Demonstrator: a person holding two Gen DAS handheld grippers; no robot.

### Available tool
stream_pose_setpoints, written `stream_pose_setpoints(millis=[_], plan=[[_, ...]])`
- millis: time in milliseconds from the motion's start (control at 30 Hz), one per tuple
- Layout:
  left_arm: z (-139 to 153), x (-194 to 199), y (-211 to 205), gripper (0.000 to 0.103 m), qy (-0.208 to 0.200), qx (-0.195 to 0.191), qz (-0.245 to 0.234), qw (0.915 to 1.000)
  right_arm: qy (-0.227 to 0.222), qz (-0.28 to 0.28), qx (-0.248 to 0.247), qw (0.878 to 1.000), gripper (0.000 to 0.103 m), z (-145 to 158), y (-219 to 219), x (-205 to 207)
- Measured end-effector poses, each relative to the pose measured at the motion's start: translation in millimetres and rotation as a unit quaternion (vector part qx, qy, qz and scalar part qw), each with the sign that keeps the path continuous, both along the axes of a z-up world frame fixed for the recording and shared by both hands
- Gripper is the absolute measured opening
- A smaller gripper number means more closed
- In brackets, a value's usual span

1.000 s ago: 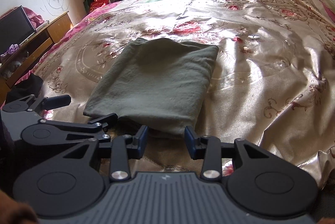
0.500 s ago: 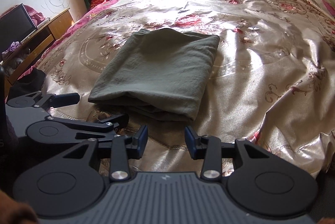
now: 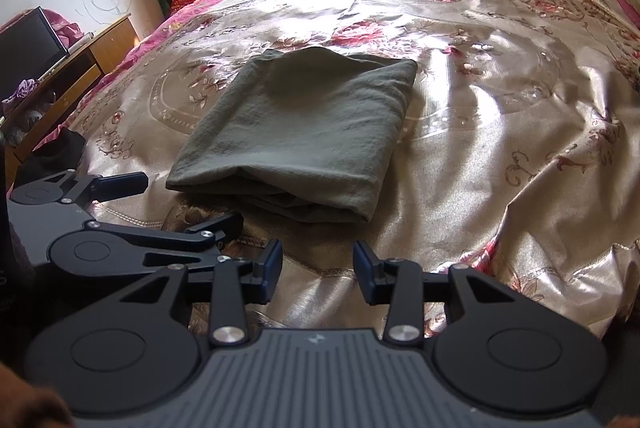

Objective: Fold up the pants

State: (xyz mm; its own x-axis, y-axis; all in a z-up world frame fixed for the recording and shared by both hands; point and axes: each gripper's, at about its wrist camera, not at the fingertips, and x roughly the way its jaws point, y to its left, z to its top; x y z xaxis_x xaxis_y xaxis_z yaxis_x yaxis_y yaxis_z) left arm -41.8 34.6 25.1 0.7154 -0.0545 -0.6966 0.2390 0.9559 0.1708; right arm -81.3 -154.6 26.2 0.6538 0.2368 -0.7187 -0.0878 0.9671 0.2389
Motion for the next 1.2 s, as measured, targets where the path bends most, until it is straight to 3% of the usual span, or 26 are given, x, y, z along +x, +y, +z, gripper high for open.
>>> stream_pose_setpoints(millis=[1200], plan=[[-7.6, -3.3, -4.7, 0.103, 0.007, 0.021, -0.006, 0.9997, 0.015, -0.005, -0.01, 1.0, 0.04, -7.9, 1.4, -2.1]])
